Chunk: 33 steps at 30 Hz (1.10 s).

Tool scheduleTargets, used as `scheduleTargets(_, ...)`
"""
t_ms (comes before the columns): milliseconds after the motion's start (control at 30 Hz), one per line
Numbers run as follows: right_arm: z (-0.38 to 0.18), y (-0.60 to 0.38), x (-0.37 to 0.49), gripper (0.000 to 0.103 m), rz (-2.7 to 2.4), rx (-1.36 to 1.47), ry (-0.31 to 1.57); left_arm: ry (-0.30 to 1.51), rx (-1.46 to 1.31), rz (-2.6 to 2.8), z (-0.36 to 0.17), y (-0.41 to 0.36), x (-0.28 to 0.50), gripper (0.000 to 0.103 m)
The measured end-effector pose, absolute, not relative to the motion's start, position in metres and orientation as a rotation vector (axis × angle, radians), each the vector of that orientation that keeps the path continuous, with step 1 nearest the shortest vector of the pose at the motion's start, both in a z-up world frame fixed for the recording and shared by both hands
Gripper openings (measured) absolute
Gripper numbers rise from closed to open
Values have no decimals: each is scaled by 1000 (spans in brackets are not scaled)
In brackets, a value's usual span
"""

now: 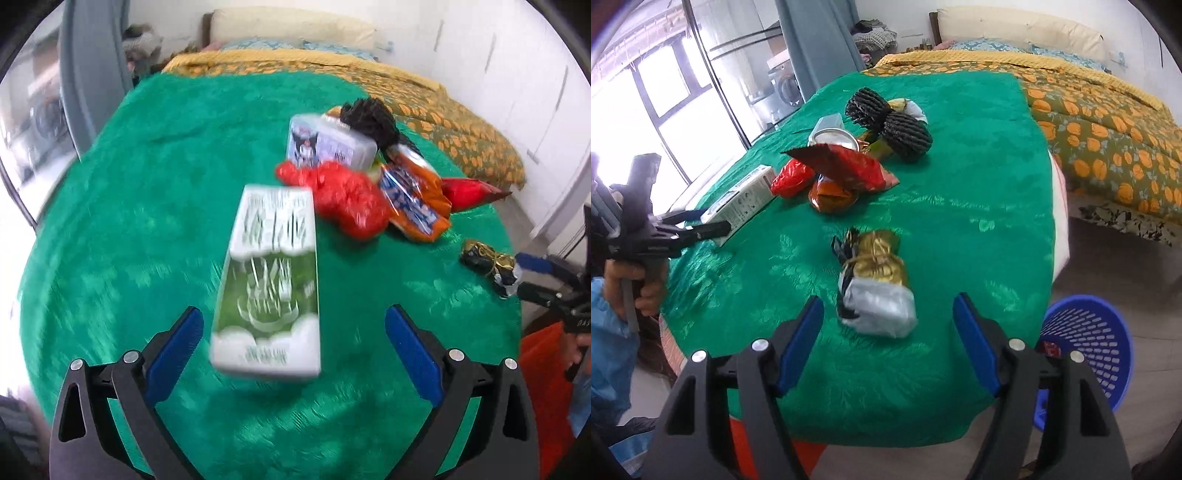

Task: Collect trash
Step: 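Grasp the gold-silver wrapped snack with the right tool, then drop the milk carton and gold snack into the blue basket with both tools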

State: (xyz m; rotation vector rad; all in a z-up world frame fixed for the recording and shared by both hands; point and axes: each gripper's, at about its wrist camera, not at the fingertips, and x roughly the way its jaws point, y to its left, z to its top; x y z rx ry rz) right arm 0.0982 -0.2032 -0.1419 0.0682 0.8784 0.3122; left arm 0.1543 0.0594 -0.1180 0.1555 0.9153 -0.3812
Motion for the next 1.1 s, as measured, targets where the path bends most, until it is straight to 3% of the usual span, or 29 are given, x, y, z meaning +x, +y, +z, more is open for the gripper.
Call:
scheduleTargets(267, -146, -183, 120, 71, 318, -38, 952, 1007, 297, -356, -125, 41, 190, 94)
scheduleTargets(367, -148, -182, 127, 70, 315, -27, 966, 1039, 317, -338, -130, 39, 197, 73)
scheduleTargets(433, -148, -183, 129, 60, 317, -15, 970, 1055, 297, -335, -133, 41, 196, 51)
scheduleTargets(467, -149, -182, 130, 48, 327, -10, 979, 1052, 286, -331, -134, 43, 195, 50)
scheduleTargets(500, -150, -181, 130, 44, 338, -15, 991, 1043, 269, -323, -134, 47, 192, 50)
scheduleTargets(833, -125, -222, 106, 42, 318, 117, 883, 956, 74, -318, -103, 66, 134, 49)
scheduleTargets(1100, -108, -338, 83, 42, 63, 241, 814, 868, 52, -582, -60, -37, 88, 49)
